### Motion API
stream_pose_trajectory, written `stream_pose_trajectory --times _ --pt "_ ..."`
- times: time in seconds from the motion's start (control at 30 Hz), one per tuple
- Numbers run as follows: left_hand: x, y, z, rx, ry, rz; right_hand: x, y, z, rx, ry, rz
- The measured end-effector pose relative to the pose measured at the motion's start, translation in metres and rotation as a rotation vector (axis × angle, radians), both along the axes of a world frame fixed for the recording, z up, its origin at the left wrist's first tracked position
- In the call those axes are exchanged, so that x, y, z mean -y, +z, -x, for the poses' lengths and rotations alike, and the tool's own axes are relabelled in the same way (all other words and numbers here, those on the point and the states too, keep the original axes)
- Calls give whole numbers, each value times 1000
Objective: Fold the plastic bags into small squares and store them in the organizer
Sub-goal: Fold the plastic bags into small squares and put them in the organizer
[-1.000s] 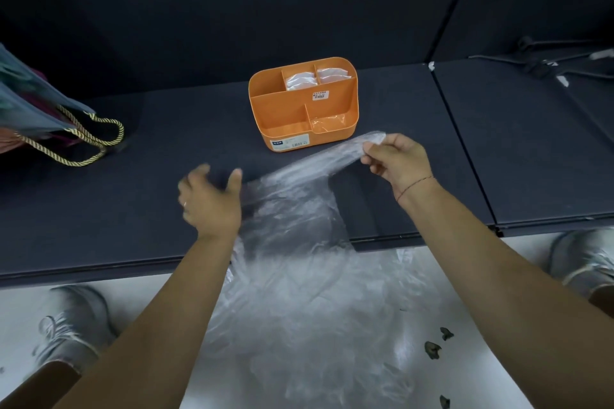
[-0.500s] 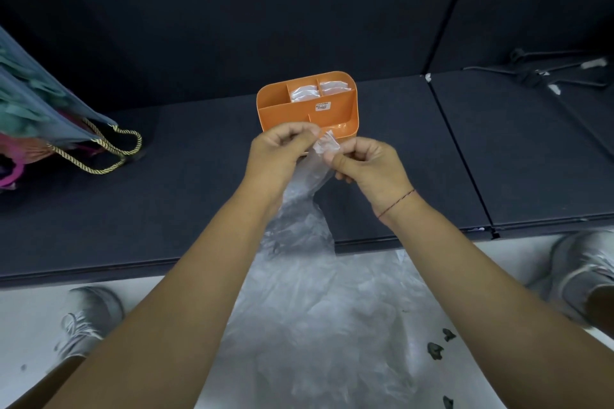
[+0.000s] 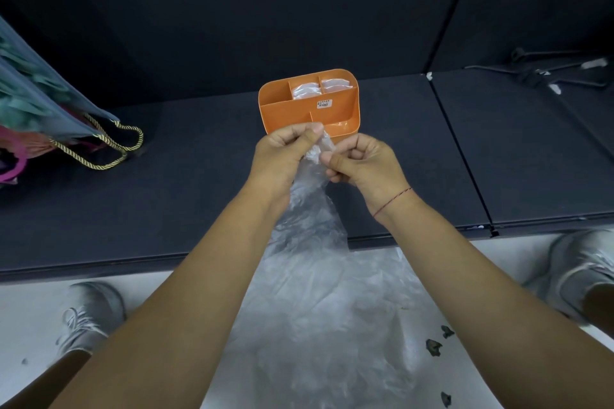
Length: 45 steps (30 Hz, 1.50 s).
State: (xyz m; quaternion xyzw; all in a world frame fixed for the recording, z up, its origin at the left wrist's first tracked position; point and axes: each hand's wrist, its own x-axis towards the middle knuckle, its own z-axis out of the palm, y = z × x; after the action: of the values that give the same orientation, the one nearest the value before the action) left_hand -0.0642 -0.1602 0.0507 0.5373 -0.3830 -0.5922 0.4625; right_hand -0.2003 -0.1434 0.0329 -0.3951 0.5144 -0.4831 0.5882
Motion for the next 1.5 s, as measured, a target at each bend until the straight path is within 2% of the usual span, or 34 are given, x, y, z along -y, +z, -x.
stream_pose_trajectory --times 0.2,0.3,0.43,0.6,0.87,0.97,1.03,1.13,1.3,1.4,1.5 --pt "-4 -2 5 -279 67 -80 -4 2 -6 85 7 -11" --pt "-6 -2 7 -159 59 -36 -5 7 -7 77 -8 16" --pt "-6 -5 9 23 13 61 -2 9 -2 -53 -44 71" --pt "-11 -16 4 249 -136 125 3 7 5 10 -122 8" --pt "-10 -20 -2 235 -119 61 12 4 26 31 -267 -55" --pt "-9 -21 -2 230 -118 73 13 4 25 -141 -112 -148" --pt "-9 -21 -2 235 -128 83 11 4 21 -214 -31 -131" --pt "-8 -23 -3 258 -134 86 12 7 23 -256 -73 -67" --pt "-6 -20 -4 292 -160 125 11 1 33 -389 -164 -97" --pt "-6 -21 -7 309 -141 133 12 3 38 -297 -225 -154" --pt "-5 -22 -8 331 -132 142 13 6 35 -223 -96 -289"
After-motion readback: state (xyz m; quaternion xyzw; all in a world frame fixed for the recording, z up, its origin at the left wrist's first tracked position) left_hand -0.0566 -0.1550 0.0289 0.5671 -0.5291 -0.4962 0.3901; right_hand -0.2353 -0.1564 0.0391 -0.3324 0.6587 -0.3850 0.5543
